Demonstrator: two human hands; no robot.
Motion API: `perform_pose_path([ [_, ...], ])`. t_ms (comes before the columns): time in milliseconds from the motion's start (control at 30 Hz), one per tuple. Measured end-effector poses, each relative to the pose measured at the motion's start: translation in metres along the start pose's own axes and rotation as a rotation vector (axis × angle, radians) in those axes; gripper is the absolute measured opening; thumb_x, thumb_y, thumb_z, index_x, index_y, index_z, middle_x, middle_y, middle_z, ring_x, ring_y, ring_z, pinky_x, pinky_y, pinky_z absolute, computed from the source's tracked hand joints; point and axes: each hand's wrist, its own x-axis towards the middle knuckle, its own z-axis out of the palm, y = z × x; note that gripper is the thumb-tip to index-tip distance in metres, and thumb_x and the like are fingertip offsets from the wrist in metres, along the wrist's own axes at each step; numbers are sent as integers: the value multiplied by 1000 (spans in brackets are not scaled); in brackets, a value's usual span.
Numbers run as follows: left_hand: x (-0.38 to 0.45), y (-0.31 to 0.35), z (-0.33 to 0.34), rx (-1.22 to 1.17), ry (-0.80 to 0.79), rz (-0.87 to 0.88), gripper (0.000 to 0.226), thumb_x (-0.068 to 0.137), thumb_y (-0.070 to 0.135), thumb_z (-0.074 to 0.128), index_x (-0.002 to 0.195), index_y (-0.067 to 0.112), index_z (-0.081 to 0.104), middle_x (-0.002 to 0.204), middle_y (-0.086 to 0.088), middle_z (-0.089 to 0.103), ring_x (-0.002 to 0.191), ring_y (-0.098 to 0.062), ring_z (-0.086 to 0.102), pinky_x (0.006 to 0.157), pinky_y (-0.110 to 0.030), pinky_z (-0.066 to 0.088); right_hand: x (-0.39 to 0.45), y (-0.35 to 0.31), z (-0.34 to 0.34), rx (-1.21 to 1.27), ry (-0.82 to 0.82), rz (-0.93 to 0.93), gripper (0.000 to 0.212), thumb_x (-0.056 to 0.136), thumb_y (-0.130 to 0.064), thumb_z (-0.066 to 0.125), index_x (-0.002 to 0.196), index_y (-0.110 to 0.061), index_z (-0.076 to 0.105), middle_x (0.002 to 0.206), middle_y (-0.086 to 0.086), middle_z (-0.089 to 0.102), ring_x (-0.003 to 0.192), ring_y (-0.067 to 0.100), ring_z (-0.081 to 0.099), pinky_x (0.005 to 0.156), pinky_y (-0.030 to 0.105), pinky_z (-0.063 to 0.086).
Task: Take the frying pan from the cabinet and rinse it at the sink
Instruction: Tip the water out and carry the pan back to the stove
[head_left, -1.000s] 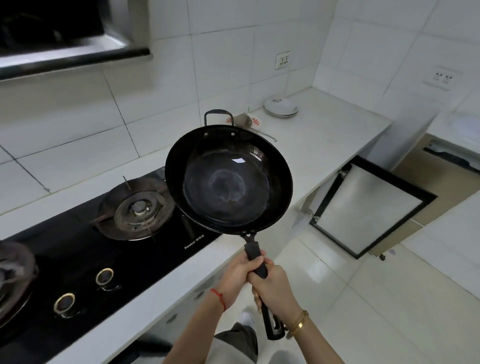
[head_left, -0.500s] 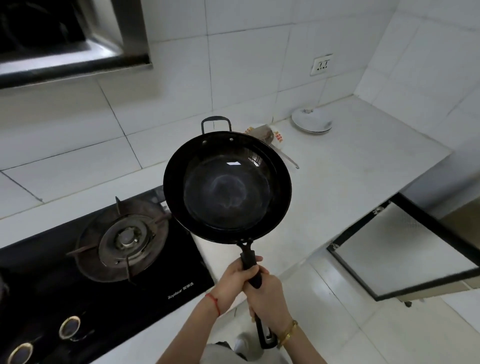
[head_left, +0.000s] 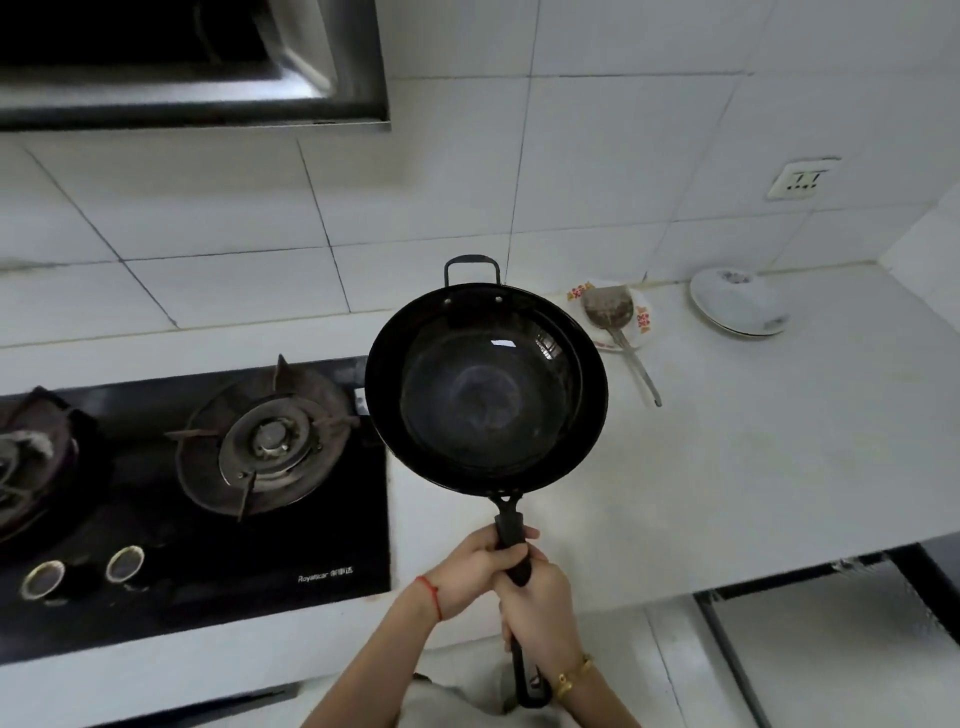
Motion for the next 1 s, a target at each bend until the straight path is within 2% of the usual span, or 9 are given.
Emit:
perform_pose_path([
  [167, 21, 4, 11, -68, 58, 10, 31, 97, 6, 51, 128, 1, 54, 105, -8, 67, 100, -18, 64, 85, -26, 52, 22, -3, -22, 38, -71, 10, 8, 88, -8, 54, 94, -10, 60, 38, 2, 51, 30, 17, 49, 35, 25, 41],
  [467, 43, 8, 12, -72, 91, 7, 37, 92, 13, 55, 129, 5, 54, 118, -16, 63, 113, -26, 61, 98, -35, 49, 49, 1, -33, 15, -152, 38, 17, 89, -8, 53, 105, -4, 60, 36, 0, 51, 30, 16, 50, 34, 26, 43],
  [767, 48, 13, 0, -74, 53, -27, 40, 95, 12, 53, 133, 3, 50, 113, -8, 66, 111, -23, 60, 100, -36, 48, 59, 0, -24, 36, -137, 90, 16, 88, -8, 51, 101, -3, 59, 42, 6, 53, 30, 17, 50, 33, 25, 41],
  [1000, 48, 13, -4, -78, 39, -39, 36, 98, 8, 49, 134, 3, 49, 111, -6, 66, 111, -22, 60, 96, -33, 50, 60, 0, -18, 31, -123, 92, 13, 86, -6, 52, 97, -5, 59, 42, 7, 52, 30, 17, 49, 34, 26, 43],
])
